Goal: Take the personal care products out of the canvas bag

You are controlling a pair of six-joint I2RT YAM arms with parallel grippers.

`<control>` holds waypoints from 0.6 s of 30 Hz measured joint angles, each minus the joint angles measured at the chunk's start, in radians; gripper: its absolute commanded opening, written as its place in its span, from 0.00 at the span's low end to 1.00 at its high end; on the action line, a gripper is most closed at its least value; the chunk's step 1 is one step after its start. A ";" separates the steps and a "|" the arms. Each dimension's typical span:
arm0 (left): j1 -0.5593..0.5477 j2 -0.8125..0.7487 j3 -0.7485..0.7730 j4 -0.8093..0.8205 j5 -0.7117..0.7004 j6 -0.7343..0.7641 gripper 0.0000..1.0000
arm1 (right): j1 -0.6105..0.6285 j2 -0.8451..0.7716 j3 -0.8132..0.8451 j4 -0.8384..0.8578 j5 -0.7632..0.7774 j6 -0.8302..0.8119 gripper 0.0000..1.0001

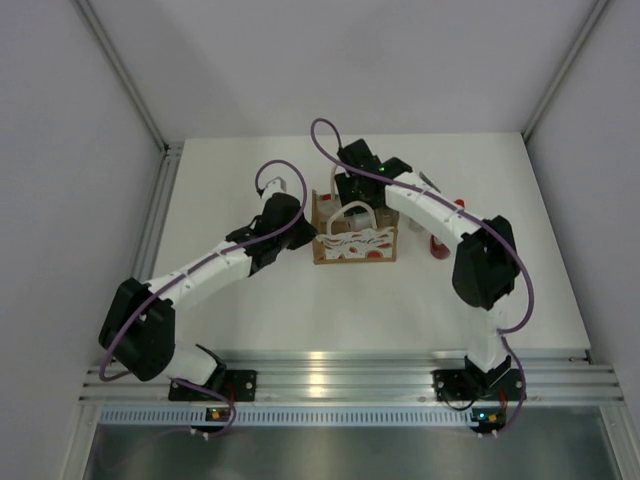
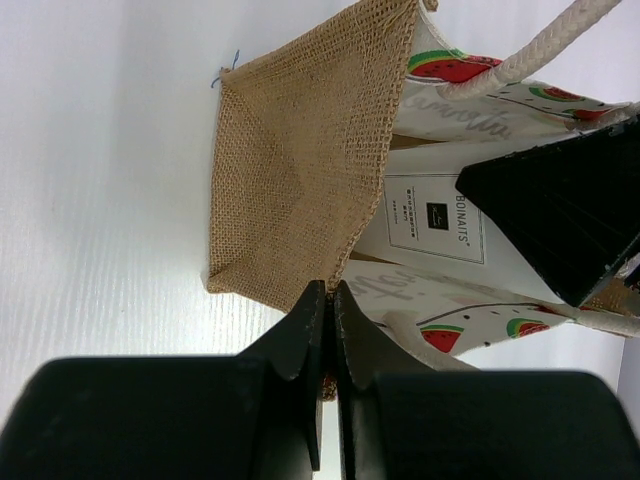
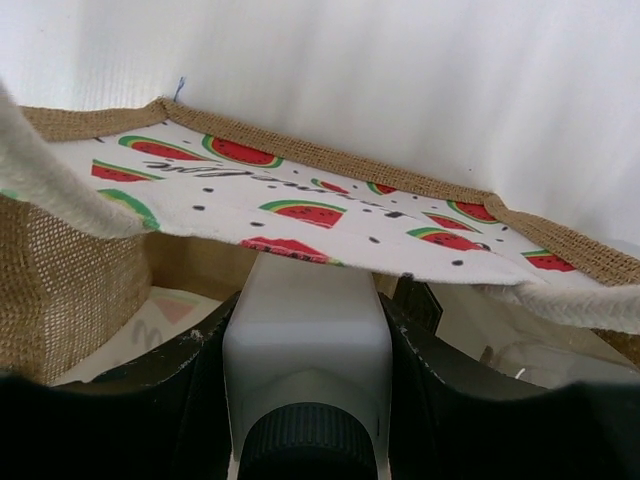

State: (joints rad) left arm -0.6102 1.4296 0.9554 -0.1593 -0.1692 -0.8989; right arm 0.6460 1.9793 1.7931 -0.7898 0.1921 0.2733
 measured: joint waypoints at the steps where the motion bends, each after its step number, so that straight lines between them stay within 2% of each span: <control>1: 0.000 0.000 0.000 0.000 0.000 0.000 0.00 | 0.000 -0.003 0.000 -0.001 -0.005 0.000 0.00; 18: 0.000 0.000 0.000 0.000 -0.002 -0.001 0.00 | 0.000 -0.125 0.000 -0.019 -0.041 -0.046 0.00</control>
State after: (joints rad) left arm -0.6102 1.4296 0.9554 -0.1596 -0.1707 -0.8997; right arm 0.6460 1.8545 1.7935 -0.8093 0.1513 0.2272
